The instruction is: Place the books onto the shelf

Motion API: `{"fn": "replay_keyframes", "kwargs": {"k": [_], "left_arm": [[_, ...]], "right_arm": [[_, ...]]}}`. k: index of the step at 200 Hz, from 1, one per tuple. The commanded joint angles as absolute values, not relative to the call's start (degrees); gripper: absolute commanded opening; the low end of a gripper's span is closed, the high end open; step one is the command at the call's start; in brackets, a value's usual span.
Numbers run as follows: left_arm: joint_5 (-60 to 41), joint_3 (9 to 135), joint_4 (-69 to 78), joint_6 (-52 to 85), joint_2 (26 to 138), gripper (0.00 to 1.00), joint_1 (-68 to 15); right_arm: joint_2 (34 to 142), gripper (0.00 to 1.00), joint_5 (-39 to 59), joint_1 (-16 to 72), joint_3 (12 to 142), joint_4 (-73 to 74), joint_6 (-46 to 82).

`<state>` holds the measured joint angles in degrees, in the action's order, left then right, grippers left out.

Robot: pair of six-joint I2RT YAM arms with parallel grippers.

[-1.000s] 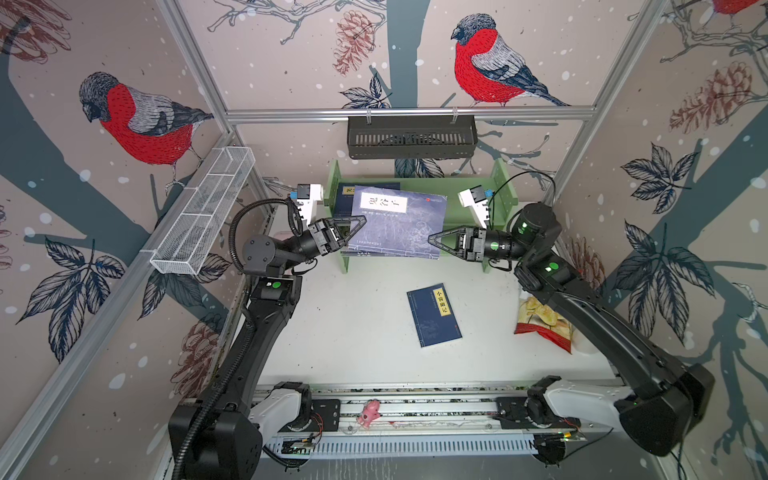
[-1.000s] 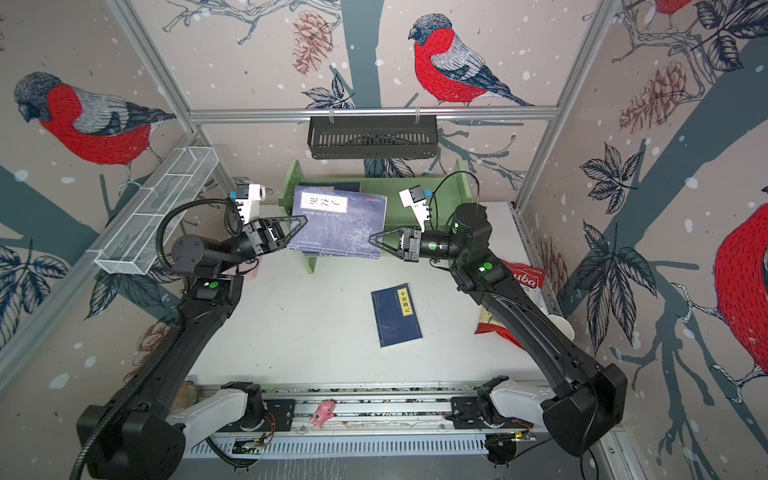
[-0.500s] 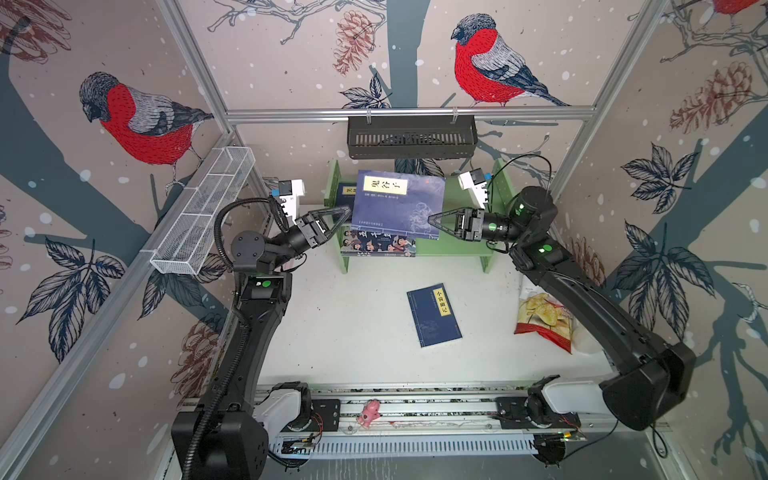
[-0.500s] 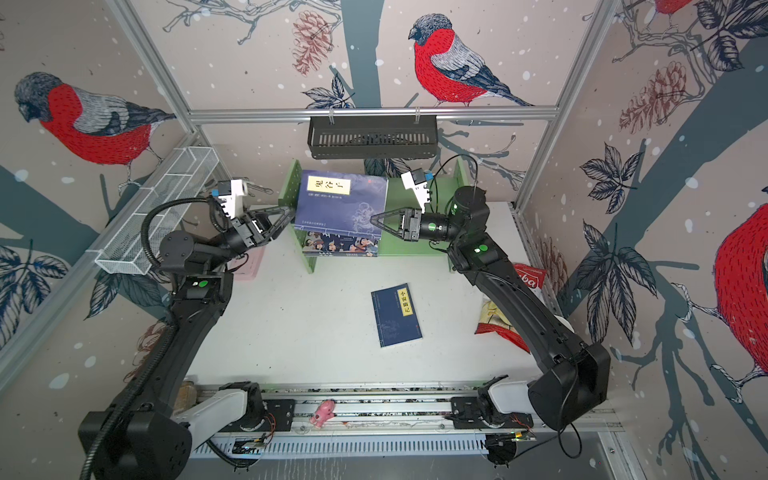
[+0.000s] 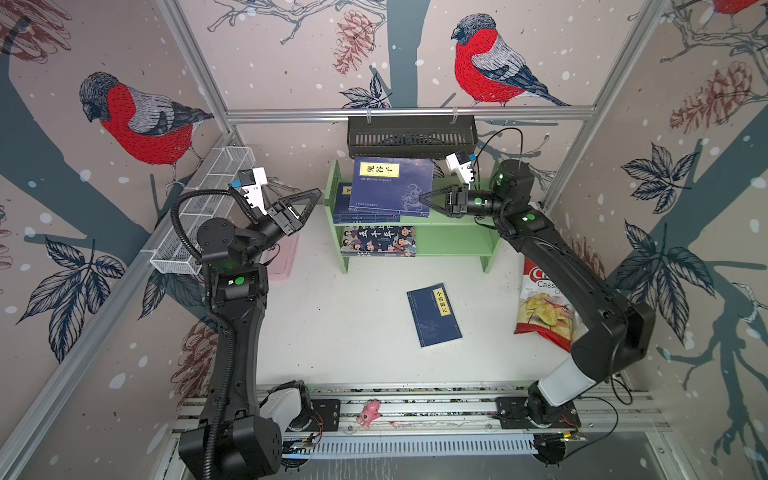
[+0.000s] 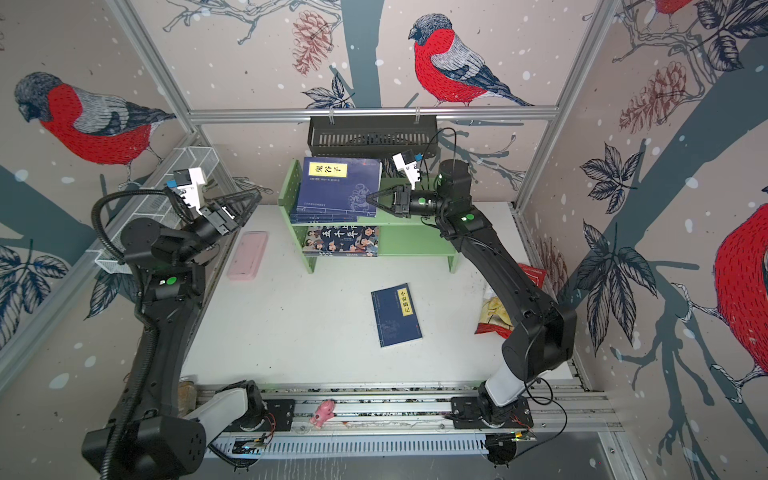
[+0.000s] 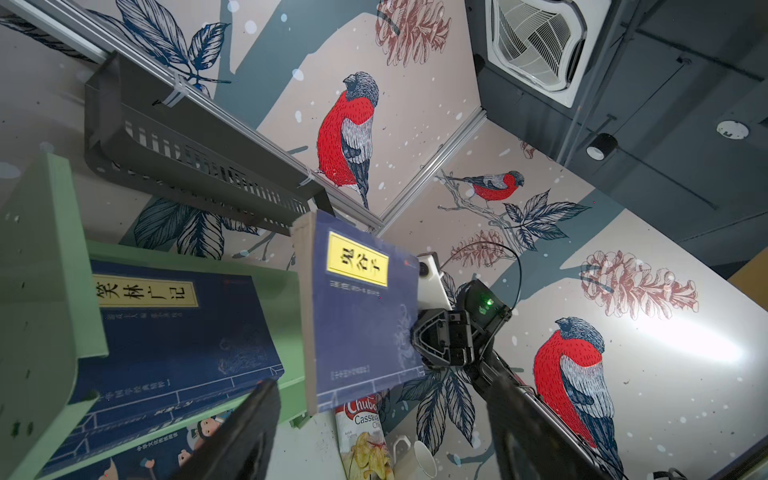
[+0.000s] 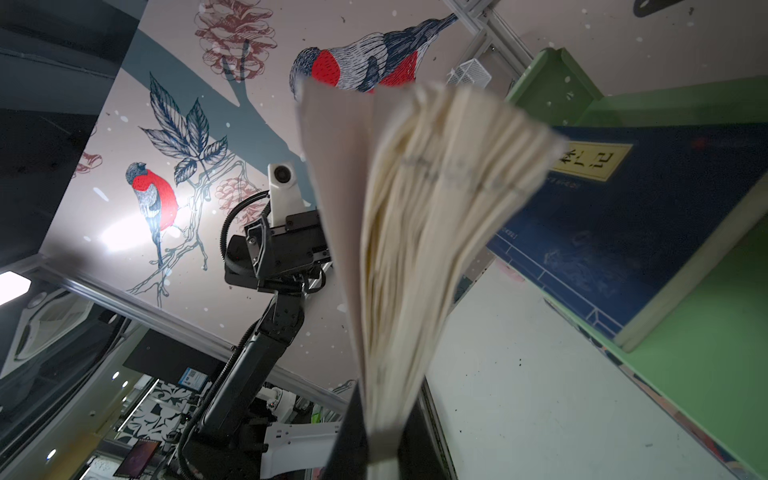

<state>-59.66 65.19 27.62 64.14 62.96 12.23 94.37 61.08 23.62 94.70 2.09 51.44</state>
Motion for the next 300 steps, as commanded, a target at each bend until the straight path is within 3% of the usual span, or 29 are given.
{"fn": "replay_keyframes", "kwargs": {"k": [1, 129, 300], "left_arm": [[-60.05, 67.00, 31.11, 65.50, 64.15, 0.78, 12.30], [-60.27, 68.20, 40.53, 72.56, 70.55, 0.78, 12.30], [-60.56, 66.93, 48.38, 79.23, 72.44, 0.79, 12.22]], "right_arm": [[97.40, 0.00, 60.21, 23.86, 98.35, -1.11, 48.75], [117.41, 0.01, 60.31, 26.45, 119.90, -11.84, 48.69], [122.72, 0.03, 60.90, 26.47, 125.59, -16.47, 49.92]]}}
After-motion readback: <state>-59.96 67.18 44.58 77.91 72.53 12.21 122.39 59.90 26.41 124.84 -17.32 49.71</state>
